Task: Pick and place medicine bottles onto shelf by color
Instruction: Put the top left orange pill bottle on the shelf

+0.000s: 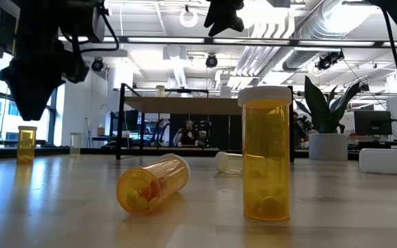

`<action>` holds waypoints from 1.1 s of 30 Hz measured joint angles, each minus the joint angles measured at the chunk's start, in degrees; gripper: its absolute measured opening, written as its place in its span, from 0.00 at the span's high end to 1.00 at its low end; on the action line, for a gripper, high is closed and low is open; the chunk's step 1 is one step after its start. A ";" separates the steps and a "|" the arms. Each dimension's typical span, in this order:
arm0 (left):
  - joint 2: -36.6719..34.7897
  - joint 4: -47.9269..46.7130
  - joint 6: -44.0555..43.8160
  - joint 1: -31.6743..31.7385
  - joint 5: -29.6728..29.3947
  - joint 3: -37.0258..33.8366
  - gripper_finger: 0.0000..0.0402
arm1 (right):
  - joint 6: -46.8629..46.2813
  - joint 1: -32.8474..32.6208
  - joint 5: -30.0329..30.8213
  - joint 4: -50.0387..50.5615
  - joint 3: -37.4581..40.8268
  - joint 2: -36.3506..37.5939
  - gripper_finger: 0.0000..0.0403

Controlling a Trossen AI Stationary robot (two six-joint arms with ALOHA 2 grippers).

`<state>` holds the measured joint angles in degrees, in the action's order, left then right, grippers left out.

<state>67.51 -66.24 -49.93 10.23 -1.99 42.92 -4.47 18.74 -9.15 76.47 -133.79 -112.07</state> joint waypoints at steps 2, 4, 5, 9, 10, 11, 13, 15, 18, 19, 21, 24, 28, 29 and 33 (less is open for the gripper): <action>1.24 0.00 0.67 0.01 0.29 0.00 0.51 | 0.00 0.00 0.00 0.00 0.00 0.00 0.63; 2.45 0.10 0.70 0.01 0.29 0.00 0.51 | 0.00 0.00 0.00 -0.01 0.01 0.00 0.63; 3.06 0.20 0.70 0.01 0.29 0.00 0.51 | -0.02 0.00 0.00 0.00 0.01 0.00 0.63; 4.98 0.47 1.22 -0.01 0.29 0.00 0.51 | 0.00 0.00 0.00 -0.02 0.01 0.00 0.63; 5.33 0.64 1.33 -0.01 0.29 0.00 0.51 | 0.00 0.00 0.01 -0.04 0.01 0.00 0.63; 5.67 0.79 1.54 -0.01 0.29 0.00 0.51 | 0.00 0.00 0.04 -0.04 0.01 0.00 0.63; 6.51 1.80 1.66 -0.01 0.34 0.00 0.51 | 0.00 0.00 0.58 -0.04 0.01 0.00 0.63; 6.87 2.65 1.73 -0.01 0.34 0.00 0.51 | 0.00 0.00 1.80 -0.02 0.01 0.00 0.63; 7.59 3.46 2.15 -0.01 1.15 0.02 0.51 | 0.01 0.00 2.96 0.02 0.01 0.00 0.63; 7.88 3.41 2.14 -0.01 1.68 0.04 0.51 | 0.02 0.00 2.97 0.01 0.01 0.00 0.63; 8.49 3.11 2.16 -0.01 2.71 0.04 0.51 | 0.02 0.02 2.99 0.01 0.01 0.00 0.63; 9.08 3.11 2.16 -0.01 2.85 0.04 0.51 | 0.39 0.00 2.97 0.04 0.01 -0.02 0.63; 9.19 3.19 2.14 -0.01 2.85 0.04 0.51 | 0.47 0.00 2.97 0.04 0.01 0.00 0.63; 9.19 3.19 2.14 -0.01 2.85 0.04 0.51 | 0.54 0.00 2.97 0.04 0.01 0.00 0.63; 9.17 3.13 2.16 -0.01 2.86 0.04 0.52 | 0.66 0.02 2.97 0.04 0.01 -0.01 0.63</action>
<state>76.69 -63.11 -47.77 10.22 0.87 42.96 -3.81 18.76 -6.17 76.50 -133.78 -112.08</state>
